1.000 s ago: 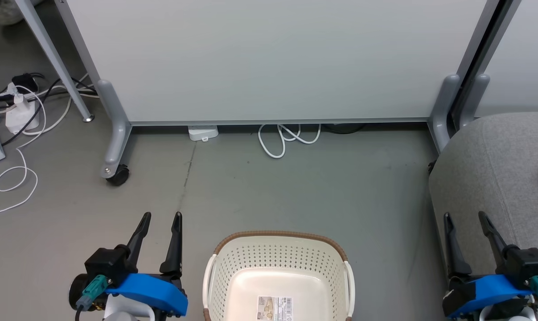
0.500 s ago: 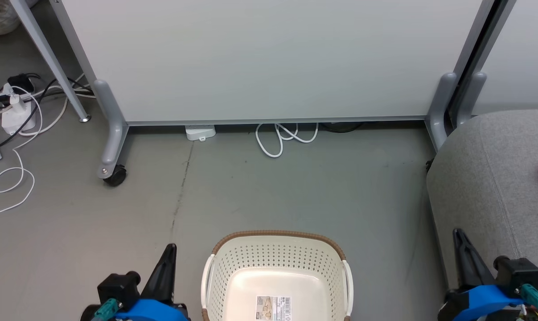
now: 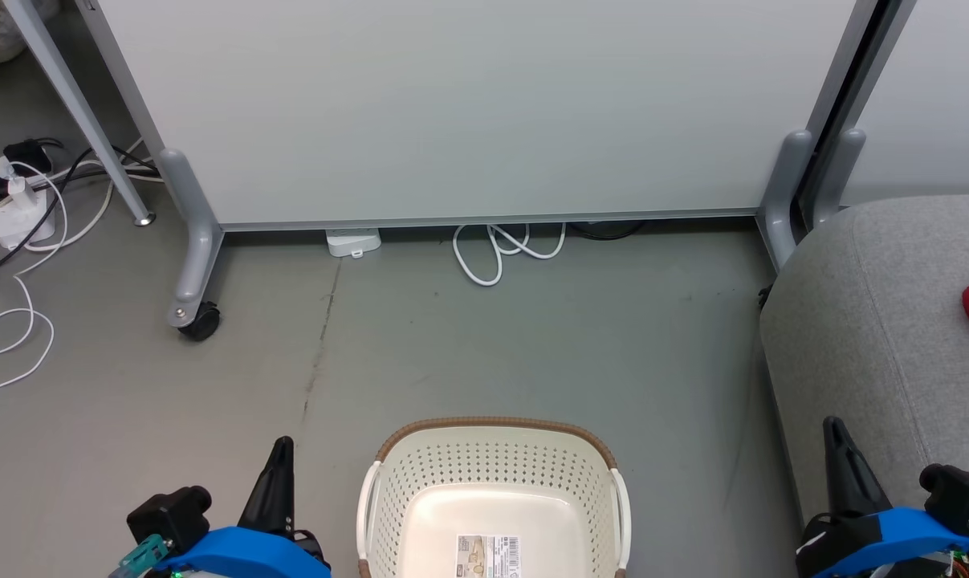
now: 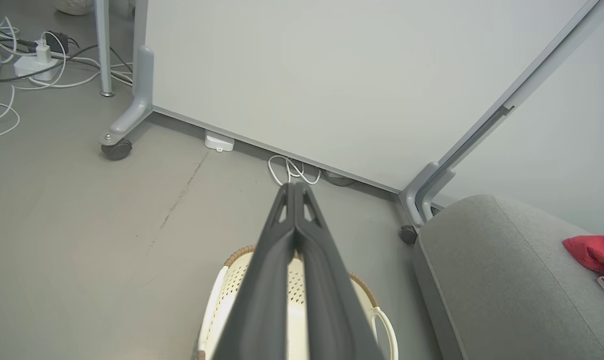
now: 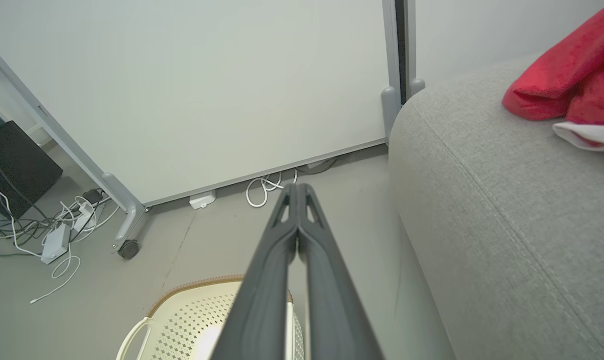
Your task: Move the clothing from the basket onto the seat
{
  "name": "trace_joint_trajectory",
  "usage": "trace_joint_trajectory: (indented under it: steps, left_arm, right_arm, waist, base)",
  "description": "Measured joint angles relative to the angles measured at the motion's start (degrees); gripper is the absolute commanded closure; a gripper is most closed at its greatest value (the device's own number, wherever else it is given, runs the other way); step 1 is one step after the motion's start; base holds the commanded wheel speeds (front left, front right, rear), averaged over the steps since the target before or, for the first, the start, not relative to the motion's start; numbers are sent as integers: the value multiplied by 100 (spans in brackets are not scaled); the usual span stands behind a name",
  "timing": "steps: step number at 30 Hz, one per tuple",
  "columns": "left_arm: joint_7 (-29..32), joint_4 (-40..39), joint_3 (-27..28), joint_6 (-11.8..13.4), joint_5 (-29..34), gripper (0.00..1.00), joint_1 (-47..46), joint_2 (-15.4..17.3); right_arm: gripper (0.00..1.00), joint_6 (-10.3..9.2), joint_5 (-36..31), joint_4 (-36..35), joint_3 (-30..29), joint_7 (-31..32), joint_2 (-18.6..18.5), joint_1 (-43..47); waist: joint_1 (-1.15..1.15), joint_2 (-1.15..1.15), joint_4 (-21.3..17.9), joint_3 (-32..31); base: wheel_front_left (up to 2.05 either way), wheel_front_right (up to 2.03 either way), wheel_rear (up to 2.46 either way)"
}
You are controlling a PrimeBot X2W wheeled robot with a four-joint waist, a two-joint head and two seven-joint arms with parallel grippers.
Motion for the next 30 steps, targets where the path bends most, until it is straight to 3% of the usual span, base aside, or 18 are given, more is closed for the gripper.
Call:
trace_joint_trajectory:
  steps: [30]
  left_arm:
    - [620,-485,626,48,-2208,100,-68,-118]
  right_arm:
    - [100,-1,2849,-138,87,557,-5,-113]
  waist:
    - [0,0,-161,-44]
  base:
    - [0,0,0]
